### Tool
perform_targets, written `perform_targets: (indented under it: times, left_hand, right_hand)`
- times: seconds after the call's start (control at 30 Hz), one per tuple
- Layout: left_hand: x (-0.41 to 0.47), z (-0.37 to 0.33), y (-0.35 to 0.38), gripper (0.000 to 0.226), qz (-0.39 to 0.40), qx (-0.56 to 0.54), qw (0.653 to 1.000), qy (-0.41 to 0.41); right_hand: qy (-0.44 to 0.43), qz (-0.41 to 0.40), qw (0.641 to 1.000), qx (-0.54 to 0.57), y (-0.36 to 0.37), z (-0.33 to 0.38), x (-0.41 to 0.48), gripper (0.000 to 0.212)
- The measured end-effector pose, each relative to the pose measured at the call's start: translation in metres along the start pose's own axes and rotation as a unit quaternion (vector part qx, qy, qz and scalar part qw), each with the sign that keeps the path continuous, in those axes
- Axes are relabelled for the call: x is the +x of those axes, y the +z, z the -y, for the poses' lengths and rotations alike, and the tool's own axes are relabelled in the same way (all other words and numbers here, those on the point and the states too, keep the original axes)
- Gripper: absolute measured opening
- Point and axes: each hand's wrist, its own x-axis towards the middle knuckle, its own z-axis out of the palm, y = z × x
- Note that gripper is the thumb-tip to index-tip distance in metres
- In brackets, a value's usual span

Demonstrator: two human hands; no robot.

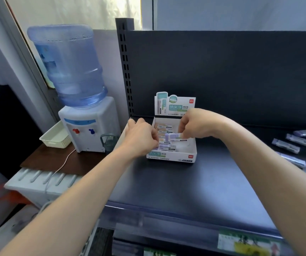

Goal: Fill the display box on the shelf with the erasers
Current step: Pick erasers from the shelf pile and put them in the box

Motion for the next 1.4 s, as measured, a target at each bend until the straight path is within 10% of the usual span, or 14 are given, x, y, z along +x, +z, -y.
perform_targets:
  times: [0.77,1.4]
  left_hand:
    - [-0.009,0.016,-0.013,0.011,-0.073,-0.180,0.980,0.045]
    - [-0.016,-0.125,0.029,0.012,0.044,-0.186,0.939,0.286]
  right_hand:
    - [0.032,0.058,0.998,0.023,0.031,0.021,0.015,0.010]
    - [0.233,-0.204,0.948,0.068,-0.044,-0.117,-0.087,0.020]
